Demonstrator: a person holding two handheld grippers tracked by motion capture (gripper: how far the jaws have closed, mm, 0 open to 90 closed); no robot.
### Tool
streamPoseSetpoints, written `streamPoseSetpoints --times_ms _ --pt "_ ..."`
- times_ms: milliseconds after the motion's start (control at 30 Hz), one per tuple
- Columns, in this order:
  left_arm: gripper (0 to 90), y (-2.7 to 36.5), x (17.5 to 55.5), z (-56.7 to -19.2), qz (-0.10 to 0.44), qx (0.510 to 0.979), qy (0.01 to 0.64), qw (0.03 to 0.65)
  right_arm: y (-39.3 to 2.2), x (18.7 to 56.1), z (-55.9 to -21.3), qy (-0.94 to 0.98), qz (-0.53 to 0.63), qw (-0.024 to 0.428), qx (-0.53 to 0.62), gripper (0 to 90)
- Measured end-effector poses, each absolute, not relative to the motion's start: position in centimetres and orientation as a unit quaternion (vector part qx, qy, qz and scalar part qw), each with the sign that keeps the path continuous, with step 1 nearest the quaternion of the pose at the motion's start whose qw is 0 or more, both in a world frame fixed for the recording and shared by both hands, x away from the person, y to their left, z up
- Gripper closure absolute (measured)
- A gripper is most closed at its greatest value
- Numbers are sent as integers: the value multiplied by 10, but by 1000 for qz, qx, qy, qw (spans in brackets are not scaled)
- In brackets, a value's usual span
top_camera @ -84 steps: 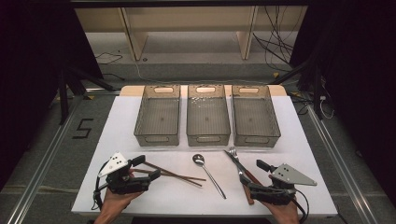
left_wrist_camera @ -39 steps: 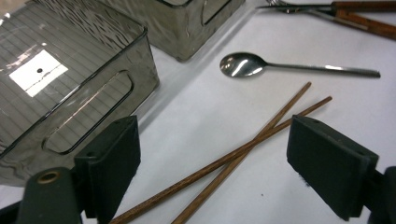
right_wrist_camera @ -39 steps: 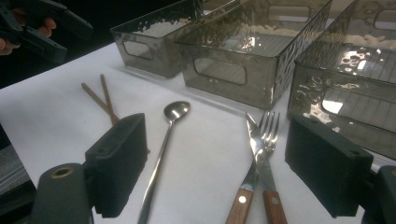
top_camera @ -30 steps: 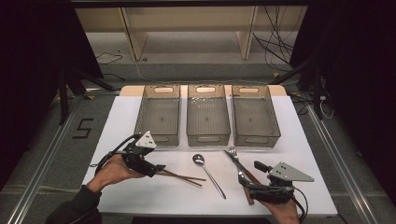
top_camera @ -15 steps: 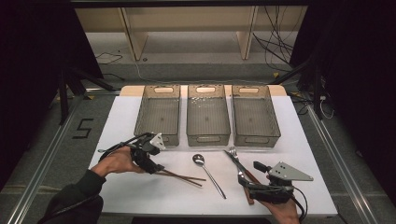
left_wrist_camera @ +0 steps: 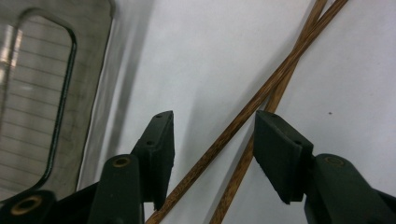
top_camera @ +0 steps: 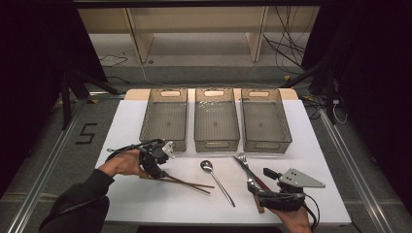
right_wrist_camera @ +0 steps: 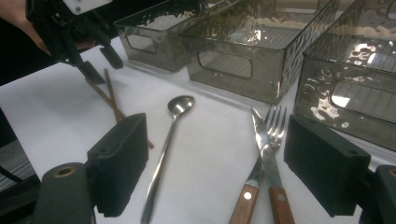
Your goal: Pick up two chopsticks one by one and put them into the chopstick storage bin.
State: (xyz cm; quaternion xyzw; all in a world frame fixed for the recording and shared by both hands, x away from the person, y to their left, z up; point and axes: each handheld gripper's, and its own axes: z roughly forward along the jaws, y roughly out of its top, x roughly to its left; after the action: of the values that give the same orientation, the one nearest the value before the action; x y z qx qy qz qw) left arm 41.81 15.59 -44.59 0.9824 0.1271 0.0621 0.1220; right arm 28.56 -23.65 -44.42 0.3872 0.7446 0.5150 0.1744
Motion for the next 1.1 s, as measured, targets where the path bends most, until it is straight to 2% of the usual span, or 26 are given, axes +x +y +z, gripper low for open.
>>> streamPoseSetpoints --times_ms 533,867,1100 --pt "602 146 421 -457 46 993 75 74 -237 287 -445 745 513 172 390 230" --pt "758 141 422 -460 39 996 42 69 -239 287 -445 743 513 170 394 232" --pt "819 142 419 -461 36 996 24 73 -238 288 -446 743 514 169 393 233"
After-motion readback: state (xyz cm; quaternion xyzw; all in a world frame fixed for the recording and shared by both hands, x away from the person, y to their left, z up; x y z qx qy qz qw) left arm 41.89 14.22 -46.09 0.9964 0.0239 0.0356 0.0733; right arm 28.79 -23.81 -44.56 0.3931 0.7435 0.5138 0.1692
